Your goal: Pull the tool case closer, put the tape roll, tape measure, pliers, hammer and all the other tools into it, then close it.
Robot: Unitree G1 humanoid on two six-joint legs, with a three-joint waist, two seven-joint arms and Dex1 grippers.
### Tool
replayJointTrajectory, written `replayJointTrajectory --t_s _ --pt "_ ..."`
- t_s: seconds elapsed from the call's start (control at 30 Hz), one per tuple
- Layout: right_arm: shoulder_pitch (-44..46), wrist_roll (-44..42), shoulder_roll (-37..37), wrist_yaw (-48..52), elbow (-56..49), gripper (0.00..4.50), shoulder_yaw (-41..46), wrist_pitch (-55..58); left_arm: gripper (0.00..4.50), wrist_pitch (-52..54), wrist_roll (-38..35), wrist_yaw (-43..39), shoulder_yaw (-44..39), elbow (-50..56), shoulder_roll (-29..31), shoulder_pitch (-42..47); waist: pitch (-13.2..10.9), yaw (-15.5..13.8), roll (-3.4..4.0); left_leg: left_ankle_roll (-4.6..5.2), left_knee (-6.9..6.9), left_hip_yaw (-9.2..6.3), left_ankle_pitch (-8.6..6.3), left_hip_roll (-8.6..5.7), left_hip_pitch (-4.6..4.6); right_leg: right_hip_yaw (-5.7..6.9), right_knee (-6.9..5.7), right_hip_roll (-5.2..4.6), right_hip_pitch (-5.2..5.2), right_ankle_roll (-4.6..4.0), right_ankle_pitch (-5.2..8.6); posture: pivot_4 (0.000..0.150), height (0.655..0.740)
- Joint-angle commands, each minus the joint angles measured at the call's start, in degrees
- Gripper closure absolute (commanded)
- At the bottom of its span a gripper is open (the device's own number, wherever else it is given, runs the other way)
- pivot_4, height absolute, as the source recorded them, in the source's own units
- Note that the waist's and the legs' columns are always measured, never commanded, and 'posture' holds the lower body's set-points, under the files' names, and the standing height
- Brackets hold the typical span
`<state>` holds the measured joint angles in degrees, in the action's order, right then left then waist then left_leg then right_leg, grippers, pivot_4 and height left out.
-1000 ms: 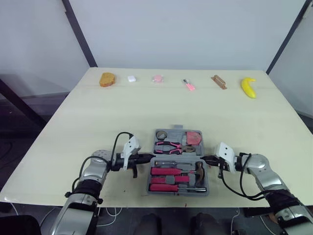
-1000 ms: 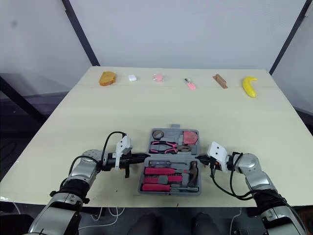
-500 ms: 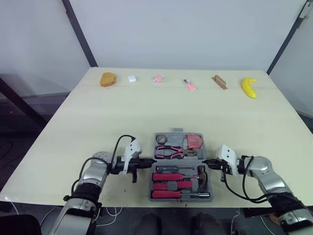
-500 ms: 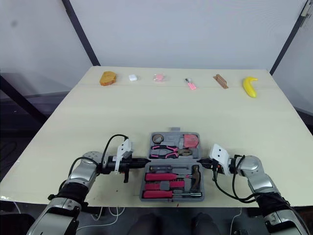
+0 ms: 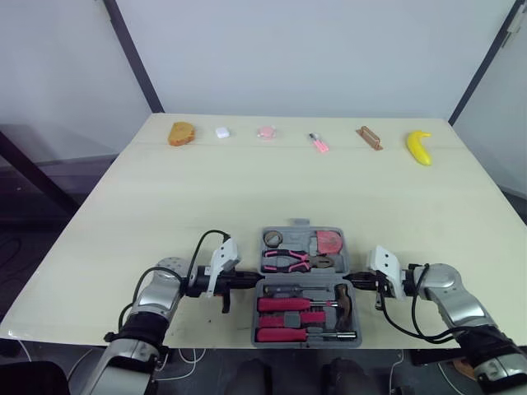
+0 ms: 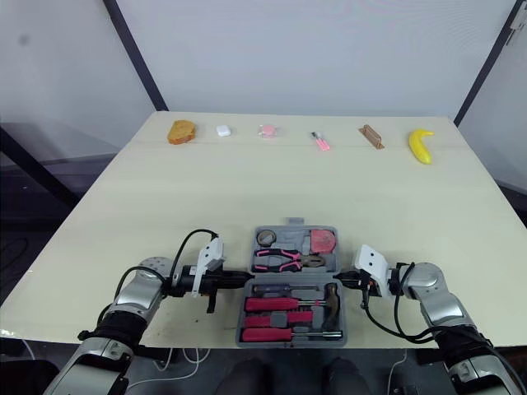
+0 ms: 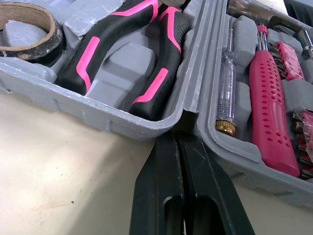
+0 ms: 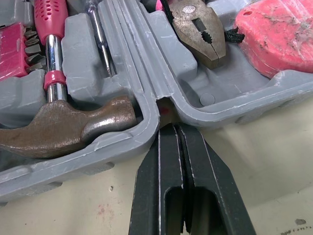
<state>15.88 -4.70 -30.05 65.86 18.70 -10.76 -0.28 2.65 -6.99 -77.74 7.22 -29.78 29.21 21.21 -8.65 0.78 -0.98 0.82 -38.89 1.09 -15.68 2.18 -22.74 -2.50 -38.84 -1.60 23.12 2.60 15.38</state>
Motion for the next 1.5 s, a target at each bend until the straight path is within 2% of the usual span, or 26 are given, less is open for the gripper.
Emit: replayJointTrajectory --t_s 0.03,0.47,0.7,0.83,0.87,0.9,0.93,1.03,1.07,1.1,1.17,1.2,1.4,1.5 --pt "-0.3 -1.4 0.9 1.3 -3.2 4.50 -1.3 -0.4 4.43 0.5 0.1 -1.7 3.3 1.3 -1.2 -1.3 0.0 0.0 0.00 0.00 0.00 0.00 0.00 0.00 0.00 0.00 0.00 0.00 0.00 0.00 0.00 0.150 0.7400" --pt "-1.0 -2.1 -0.6 0.3 -3.2 4.50 1.4 -1.1 4.43 -3.2 1.4 2.5 1.2 -1.3 -0.1 -0.2 0.0 -0.1 0.00 0.00 0.00 0.00 0.00 0.00 0.00 0.01 -0.01 0.00 0.00 0.00 0.00 0.150 0.7400" --pt "-1.8 -8.8 -3.3 -0.1 -5.6 4.50 7.3 9.9 4.43 -6.2 0.1 6.0 -2.1 -0.3 2.5 0.1 0.0 -0.1 0.01 0.00 0.00 -0.03 0.00 0.00 0.00 0.01 -0.04 -0.01 0.00 0.00 -0.01 0.150 0.7400" --pt "0.4 -11.9 -4.0 0.2 -5.3 4.50 9.2 15.7 4.43 -5.6 -2.2 5.6 -3.0 4.9 3.8 -2.3 0.0 0.3 0.01 0.00 0.00 -0.09 0.00 0.03 0.01 0.00 -0.04 0.02 0.00 -0.01 -0.01 0.150 0.7400" --pt "1.3 -12.4 -3.8 -0.2 -5.0 4.00 9.6 17.0 4.50 -5.2 -2.7 5.6 -3.2 6.3 4.0 -3.0 0.0 0.2 0.02 0.00 0.00 -0.11 0.00 0.04 0.01 -0.01 -0.03 0.03 0.00 -0.01 -0.01 0.150 0.7400" --pt "2.1 -13.0 -3.7 -0.4 -4.7 3.79 9.9 18.3 4.50 -4.6 -3.2 5.6 -3.4 8.0 4.3 -3.8 0.0 0.1 0.03 0.00 0.01 -0.14 0.00 0.05 0.00 -0.01 -0.03 0.01 0.01 -0.01 0.00 0.150 0.7400" --pt "3.1 -13.8 -3.6 -0.3 -4.5 3.20 10.0 20.2 4.50 -4.2 -3.5 5.7 -3.6 9.7 4.6 -4.6 0.0 0.1 0.02 0.00 0.01 -0.14 0.00 0.04 -0.01 -0.02 -0.01 0.00 0.02 -0.01 0.00 0.150 0.7400" --pt "7.7 -17.4 -1.7 -1.5 -2.3 2.39 10.9 29.3 4.50 -1.9 -6.1 5.3 -4.0 16.5 5.2 -7.8 0.0 0.2 0.02 0.00 0.00 -0.16 0.00 0.04 -0.02 -0.02 0.00 -0.02 0.02 -0.01 -0.01 0.150 0.7400" --pt "9.8 -18.2 -0.7 -2.4 -0.1 1.82 11.3 32.1 4.50 -1.9 -6.0 5.1 -3.6 18.8 5.7 -9.1 -0.1 0.3 0.02 0.00 0.01 -0.16 0.00 0.05 -0.02 -0.03 -0.01 -0.02 0.02 -0.01 -0.01 0.150 0.7400" --pt "11.7 -18.3 0.0 -2.9 2.2 1.45 11.3 33.8 4.50 -2.1 -5.6 5.3 -3.1 20.6 6.1 -10.1 -0.1 0.4 0.02 0.00 0.01 -0.18 0.00 0.06 0.00 -0.05 -0.01 -0.02 0.02 -0.01 -0.01 0.150 0.7400" --pt "14.4 -17.6 0.6 -2.6 6.5 0.32 10.8 35.1 4.50 -0.9 -6.1 5.5 -2.3 24.4 6.3 -11.8 -0.1 0.2 0.05 0.00 0.02 -0.19 0.00 0.06 0.02 -0.04 -0.02 -0.02 0.02 -0.02 -0.01 0.150 0.7400" --pt "15.5 -17.2 0.7 -2.0 8.2 0.10 10.2 35.5 4.50 0.2 -6.8 5.4 -2.0 26.3 6.3 -12.7 -0.1 0.0 0.05 0.00 0.03 -0.19 0.00 0.05 0.01 -0.02 -0.02 -0.02 0.02 -0.02 -0.01 0.150 0.7400" --pt "23.1 -13.2 2.6 -0.8 20.5 0.10 6.5 35.9 4.50 7.9 -11.1 3.4 0.9 36.5 7.3 -17.8 -0.1 0.1 0.11 0.00 0.07 -0.12 0.00 0.00 -0.08 -0.04 0.04 -0.13 0.07 0.00 -0.01 0.150 0.7400" --pt "26.4 -12.6 4.3 -0.8 25.8 0.10 6.8 36.1 4.50 8.9 -10.6 2.5 3.0 38.0 8.7 -19.6 -0.1 0.7 0.12 0.00 0.08 -0.12 0.00 0.02 -0.05 -0.05 0.00 -0.07 0.11 -0.01 -0.01 0.150 0.7400"
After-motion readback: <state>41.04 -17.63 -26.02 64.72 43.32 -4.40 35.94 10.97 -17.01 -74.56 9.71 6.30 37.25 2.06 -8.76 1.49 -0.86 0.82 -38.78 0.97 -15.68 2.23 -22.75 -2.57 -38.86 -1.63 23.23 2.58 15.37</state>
